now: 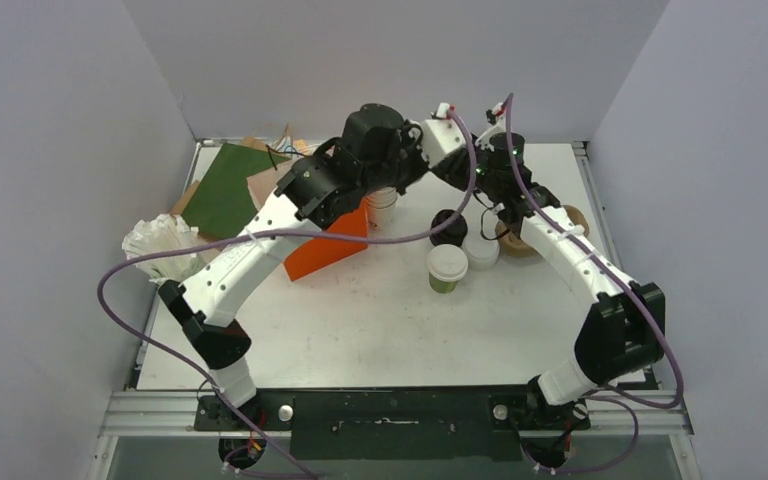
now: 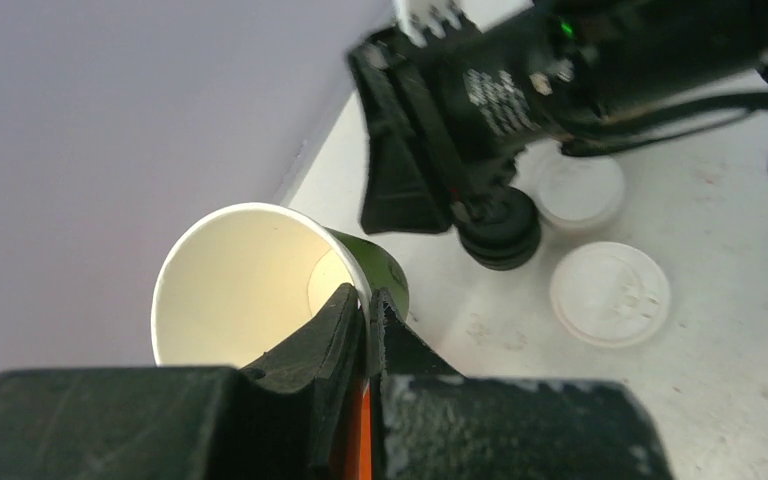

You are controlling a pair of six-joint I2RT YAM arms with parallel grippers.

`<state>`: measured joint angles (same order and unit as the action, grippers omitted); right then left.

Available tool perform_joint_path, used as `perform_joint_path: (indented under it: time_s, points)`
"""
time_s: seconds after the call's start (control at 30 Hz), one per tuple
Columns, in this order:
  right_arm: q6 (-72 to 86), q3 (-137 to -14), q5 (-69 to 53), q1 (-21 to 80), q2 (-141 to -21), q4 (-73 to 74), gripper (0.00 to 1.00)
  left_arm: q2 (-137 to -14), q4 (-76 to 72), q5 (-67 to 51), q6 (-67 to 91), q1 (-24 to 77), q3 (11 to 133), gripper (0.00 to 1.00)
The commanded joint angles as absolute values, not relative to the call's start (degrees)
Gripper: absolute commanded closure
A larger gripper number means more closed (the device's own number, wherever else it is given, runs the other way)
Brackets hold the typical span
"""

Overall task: Pack the takeout coffee
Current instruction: Pick up the coffee cup, then place the coffee cup at the center of the board.

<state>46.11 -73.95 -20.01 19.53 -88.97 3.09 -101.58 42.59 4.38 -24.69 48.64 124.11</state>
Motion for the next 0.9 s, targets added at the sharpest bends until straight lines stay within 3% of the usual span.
perform_joint_path:
  time_s: [0.0, 0.2, 0.37, 0.67, 0.87]
  points:
    - [35.05, -76.42, -12.84, 18.79, -82.07, 12.66, 0.78, -95.63, 41.56, 9.97, -23.32, 55.26, 118.66, 1.0]
    - [26.9, -71.29, -8.47, 18.05, -76.63, 19.39, 0.61, -88.15, 43.0, 15.62, -16.2, 60.96, 102.86, 1.0]
    - [24.96, -70.47, -10.07, 16.98, -78.28, 21.65, 0.5, -79.6, 36.29, 11.47, -9.43, 61.34, 87.59, 1.0]
    - [26.96, -74.93, -5.19, 17.99, -87.26, 22.65, 0.51, -74.32, 24.15, 8.43, -3.02, 61.79, 68.48, 1.0]
    - [35.81, -80.11, 11.17, 24.17, -95.4, 24.16, 0.55, -74.88, 16.55, 7.9, -0.32, 62.3, 59.99, 1.0]
